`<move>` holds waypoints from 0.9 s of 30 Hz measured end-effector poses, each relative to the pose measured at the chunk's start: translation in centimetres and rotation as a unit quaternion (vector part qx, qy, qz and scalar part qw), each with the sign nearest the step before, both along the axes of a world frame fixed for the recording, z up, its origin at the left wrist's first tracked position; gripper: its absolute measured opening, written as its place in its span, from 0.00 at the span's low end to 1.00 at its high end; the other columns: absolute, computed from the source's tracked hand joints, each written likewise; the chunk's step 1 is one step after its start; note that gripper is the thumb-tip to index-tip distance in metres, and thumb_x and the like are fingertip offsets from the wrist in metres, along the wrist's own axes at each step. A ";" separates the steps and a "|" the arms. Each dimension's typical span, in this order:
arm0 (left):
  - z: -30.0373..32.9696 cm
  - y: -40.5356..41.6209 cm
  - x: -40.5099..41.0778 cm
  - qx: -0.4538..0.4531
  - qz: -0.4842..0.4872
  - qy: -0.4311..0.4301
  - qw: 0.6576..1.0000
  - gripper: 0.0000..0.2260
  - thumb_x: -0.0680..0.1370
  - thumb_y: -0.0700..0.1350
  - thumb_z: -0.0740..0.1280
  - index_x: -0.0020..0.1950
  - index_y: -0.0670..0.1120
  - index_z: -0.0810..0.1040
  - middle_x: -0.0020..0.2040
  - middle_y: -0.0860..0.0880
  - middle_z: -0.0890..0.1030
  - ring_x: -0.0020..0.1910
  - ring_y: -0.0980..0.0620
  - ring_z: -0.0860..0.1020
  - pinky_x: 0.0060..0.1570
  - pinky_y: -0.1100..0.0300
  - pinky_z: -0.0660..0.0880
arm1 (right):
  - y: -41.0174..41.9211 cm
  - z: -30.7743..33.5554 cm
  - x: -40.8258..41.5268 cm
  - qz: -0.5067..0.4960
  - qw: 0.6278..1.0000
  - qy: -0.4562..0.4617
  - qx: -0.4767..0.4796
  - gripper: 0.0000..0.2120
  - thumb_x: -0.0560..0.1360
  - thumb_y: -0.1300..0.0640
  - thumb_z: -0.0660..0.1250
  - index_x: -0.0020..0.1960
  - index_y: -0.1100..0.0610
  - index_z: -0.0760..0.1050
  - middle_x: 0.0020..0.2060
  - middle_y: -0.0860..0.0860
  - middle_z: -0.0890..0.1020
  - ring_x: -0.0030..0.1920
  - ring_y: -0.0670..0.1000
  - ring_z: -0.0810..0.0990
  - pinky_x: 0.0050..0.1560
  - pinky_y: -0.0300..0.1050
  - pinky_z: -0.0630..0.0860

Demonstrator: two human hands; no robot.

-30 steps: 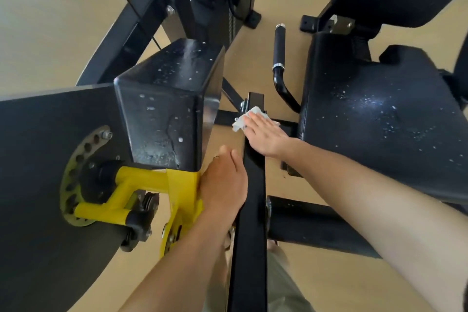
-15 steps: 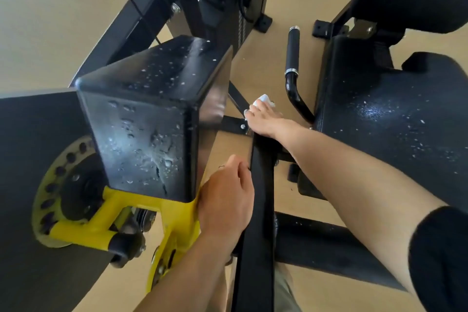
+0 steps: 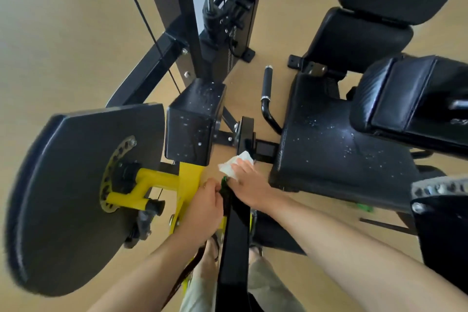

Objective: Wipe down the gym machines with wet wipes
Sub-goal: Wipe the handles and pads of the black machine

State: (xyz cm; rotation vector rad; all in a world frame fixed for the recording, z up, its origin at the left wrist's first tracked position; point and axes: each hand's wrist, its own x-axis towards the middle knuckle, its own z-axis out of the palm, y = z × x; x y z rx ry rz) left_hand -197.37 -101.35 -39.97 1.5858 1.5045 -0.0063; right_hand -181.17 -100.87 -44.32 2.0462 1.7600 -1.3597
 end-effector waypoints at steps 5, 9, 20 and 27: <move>5.2 0.5 -1.6 -0.050 0.012 0.015 0.999 0.08 0.84 0.45 0.56 0.48 0.47 0.72 0.41 0.48 0.78 0.39 0.49 0.75 0.37 0.53 0.70 | -1.9 3.7 -2.2 -0.116 0.993 0.007 0.017 0.24 0.77 0.45 0.62 0.71 0.54 0.72 0.68 0.52 0.75 0.68 0.57 0.74 0.65 0.49 0.73; 8.4 2.0 -2.4 -0.065 0.025 0.025 0.997 0.07 0.84 0.46 0.57 0.52 0.48 0.74 0.42 0.48 0.79 0.37 0.49 0.74 0.34 0.55 0.68 | -3.3 6.3 -3.1 -0.194 0.980 0.002 0.047 0.15 0.83 0.56 0.60 0.66 0.55 0.78 0.60 0.53 0.82 0.59 0.56 0.80 0.54 0.44 0.75; 15.9 6.4 -3.8 0.075 0.148 0.008 0.986 0.31 0.69 0.61 0.76 0.60 0.48 0.63 0.57 0.50 0.70 0.55 0.51 0.73 0.50 0.56 0.73 | 5.8 19.7 0.6 -0.430 0.846 0.199 0.243 0.07 0.84 0.55 0.62 0.56 0.51 0.79 0.47 0.47 0.82 0.48 0.42 0.79 0.49 0.37 0.74; 15.8 7.6 -0.6 0.151 0.146 0.016 0.978 0.37 0.67 0.62 0.76 0.67 0.46 0.64 0.61 0.49 0.72 0.60 0.48 0.75 0.50 0.55 0.76 | 9.1 20.6 -4.0 -0.015 0.977 0.115 0.178 0.23 0.87 0.49 0.55 0.81 0.52 0.63 0.80 0.46 0.64 0.79 0.44 0.57 0.78 0.39 0.52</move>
